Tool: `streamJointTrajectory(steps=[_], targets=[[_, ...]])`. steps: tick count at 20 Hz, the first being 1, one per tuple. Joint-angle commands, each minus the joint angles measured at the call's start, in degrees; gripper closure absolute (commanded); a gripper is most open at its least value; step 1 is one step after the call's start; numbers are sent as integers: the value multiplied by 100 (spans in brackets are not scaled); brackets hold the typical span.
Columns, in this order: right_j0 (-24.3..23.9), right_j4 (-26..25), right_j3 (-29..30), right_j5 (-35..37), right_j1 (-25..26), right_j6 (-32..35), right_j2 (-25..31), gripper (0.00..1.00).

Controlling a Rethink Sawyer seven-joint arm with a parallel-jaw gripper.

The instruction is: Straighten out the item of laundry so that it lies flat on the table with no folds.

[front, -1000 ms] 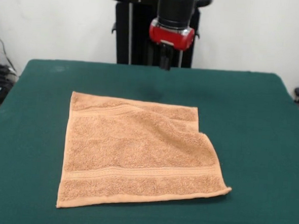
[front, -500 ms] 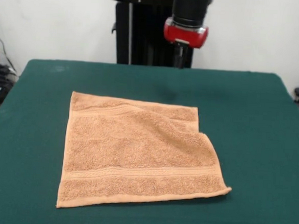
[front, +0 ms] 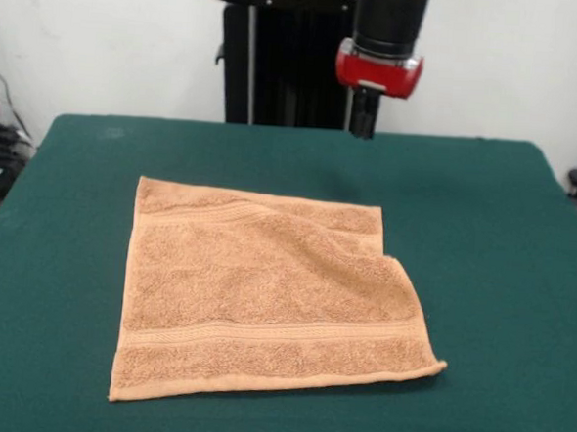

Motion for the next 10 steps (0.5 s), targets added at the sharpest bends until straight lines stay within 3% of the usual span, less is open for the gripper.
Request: streamJointTrajectory(steps=[1,5,10], targets=[[74,305,-957,392,738,413,439,100],[-165,148,-1297,446,956,178,535,100],[-104,124,-1567,434,1158,185,503,100]])
